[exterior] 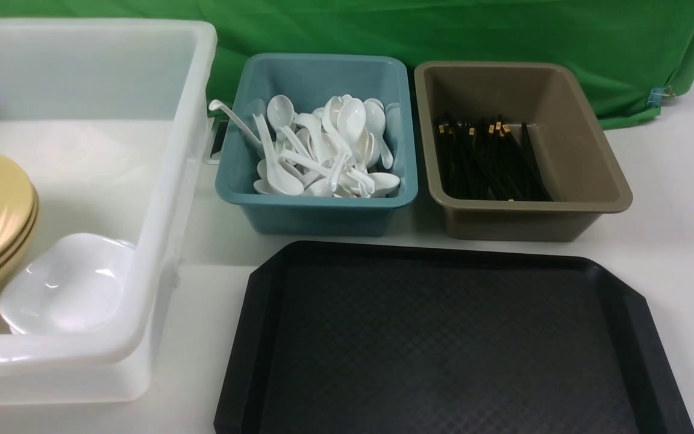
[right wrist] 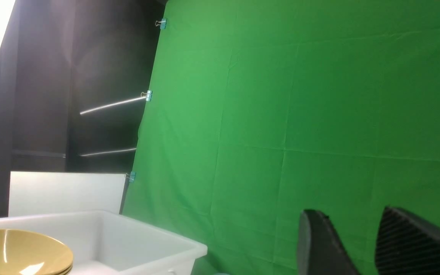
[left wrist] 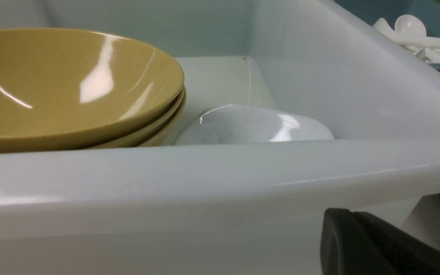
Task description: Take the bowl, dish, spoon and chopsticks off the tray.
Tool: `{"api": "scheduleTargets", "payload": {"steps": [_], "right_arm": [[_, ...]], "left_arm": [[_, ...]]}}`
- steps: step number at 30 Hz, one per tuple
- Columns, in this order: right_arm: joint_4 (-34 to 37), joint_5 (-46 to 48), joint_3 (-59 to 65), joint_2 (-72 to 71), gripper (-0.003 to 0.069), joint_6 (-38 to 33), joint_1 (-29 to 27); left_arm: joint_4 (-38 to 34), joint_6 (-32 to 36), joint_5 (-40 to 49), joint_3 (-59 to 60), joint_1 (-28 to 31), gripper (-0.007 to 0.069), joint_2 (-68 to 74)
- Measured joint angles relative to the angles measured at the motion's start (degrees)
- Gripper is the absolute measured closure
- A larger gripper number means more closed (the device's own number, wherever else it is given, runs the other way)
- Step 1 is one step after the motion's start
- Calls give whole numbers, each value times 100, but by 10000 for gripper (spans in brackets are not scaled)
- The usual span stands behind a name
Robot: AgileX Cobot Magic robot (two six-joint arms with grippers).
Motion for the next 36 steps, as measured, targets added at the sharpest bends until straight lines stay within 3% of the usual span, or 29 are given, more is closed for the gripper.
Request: {"api": "scheduleTargets", "payload": {"steps": [6,12,19,24,29,32,36], "right_arm": [[146,-38,0,0,422,-7,0],[1290,55,36,0,421,-931,0],[1648,482,36,19,421,-1285,-14],[1667,1204,412,10,421,-1380,-1308],[1667,1370,1623,16,419,-1793,-3103],[1676,1483,2209,20,419,-1861,-3670],[1681,1383,2278,20,419,-1954,-3824]], "left_arm": [[0,0,0,0,0,630,0],[0,0,5,0,0,630,0],[0,0,5,0,0,630,-11],[0,-6,5,0,0,630,-11],[0,-6,5,0,0,630,-11],[4,-6,7,5,0,630,-11],[4,-6,7,5,0,630,-11]]}}
